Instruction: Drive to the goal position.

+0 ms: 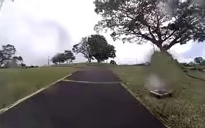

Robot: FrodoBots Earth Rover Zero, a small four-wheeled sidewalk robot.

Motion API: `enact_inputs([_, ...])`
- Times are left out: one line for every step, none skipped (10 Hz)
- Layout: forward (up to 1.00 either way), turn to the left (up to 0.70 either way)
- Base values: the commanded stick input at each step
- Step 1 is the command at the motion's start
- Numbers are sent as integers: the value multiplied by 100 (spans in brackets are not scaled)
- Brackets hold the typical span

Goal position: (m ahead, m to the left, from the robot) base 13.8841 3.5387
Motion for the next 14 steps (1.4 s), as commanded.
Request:
enact_inputs([85, 0])
enact_inputs([85, 0])
enact_inputs([85, 0])
enact_inputs([85, 0])
enact_inputs([85, 0])
enact_inputs([85, 0])
enact_inputs([85, 0])
enact_inputs([85, 0])
enact_inputs([85, 0])
enact_inputs([85, 0])
enact_inputs([85, 0])
enact_inputs([85, 0])
enact_inputs([95, 0])
enact_inputs([100, 0])
